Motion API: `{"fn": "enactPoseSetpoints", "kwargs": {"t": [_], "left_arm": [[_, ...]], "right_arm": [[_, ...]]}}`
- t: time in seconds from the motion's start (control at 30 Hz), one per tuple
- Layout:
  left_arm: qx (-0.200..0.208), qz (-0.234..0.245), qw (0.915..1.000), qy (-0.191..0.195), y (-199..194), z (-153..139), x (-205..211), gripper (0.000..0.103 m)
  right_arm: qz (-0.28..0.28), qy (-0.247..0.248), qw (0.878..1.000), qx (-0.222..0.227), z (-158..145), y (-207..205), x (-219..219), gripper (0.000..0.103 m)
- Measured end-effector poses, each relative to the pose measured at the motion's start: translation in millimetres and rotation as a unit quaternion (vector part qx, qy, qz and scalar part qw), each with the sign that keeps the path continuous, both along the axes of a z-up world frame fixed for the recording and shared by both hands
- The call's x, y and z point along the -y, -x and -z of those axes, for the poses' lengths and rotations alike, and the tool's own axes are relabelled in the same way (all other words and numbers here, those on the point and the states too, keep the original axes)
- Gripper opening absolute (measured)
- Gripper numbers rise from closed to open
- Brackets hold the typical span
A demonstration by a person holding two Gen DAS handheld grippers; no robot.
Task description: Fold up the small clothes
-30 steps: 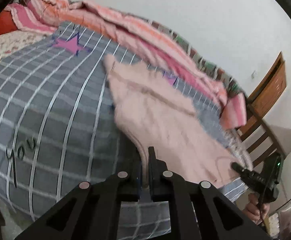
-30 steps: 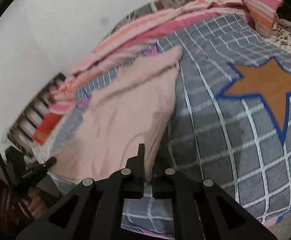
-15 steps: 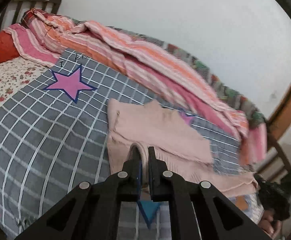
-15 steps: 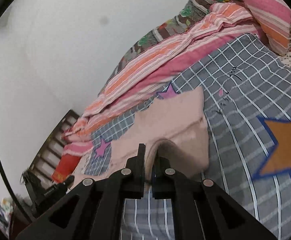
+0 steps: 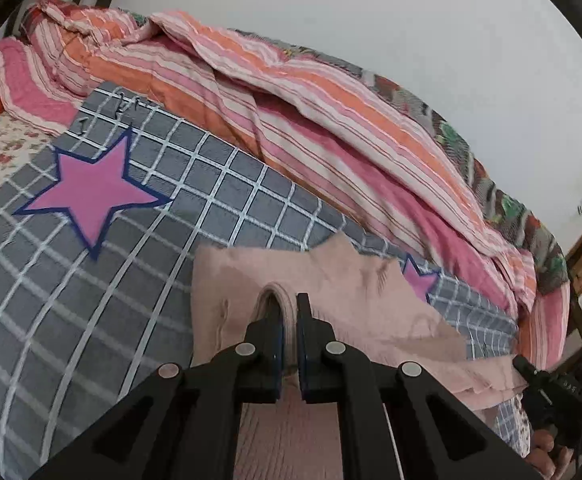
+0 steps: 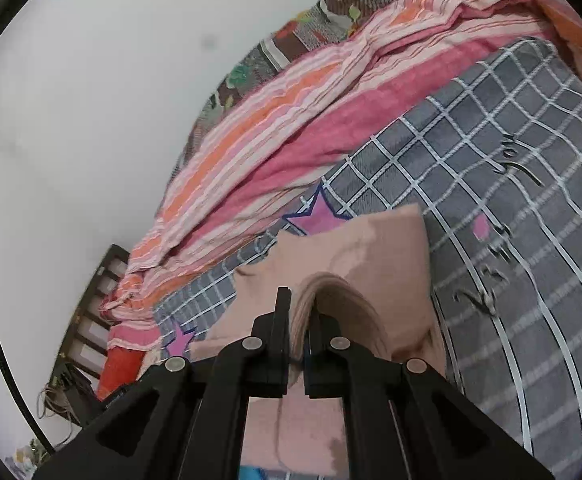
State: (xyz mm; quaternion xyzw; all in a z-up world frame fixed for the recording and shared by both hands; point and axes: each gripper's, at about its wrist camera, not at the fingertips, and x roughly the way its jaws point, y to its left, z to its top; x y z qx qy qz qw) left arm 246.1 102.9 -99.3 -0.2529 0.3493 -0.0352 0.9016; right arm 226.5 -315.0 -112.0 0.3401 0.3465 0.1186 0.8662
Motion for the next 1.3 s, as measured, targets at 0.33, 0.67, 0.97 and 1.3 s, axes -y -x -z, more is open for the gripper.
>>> {"fn": "enactPoseSetpoints", "kwargs": {"t": [0.33, 0.67, 0.97, 1.3], "left_arm": [[-0.007, -0.002, 0.9999, -0.011, -40, 6, -9, 0.070], [-0.032, 0.062, 0.9972, -0.029, 52, 28, -17, 0.070], [-0.044, 0.082, 0.9941, 0.055, 107, 68, -1, 0.073], [-0.058, 0.031, 0.9950, 0.075, 50, 78, -4, 0.039]], "right_arm": [[0.010, 0.047, 0.999, -0.018, 23, -60, -13, 0.046], [-0.071, 0.141, 0.987, -0.019, 34, 40, -19, 0.048], [-0.084, 0.096, 0.990, -0.062, 71, 83, -8, 0.055], [-0.032, 0.026, 0.996, -0.081, 88, 31, -6, 0.042]]}}
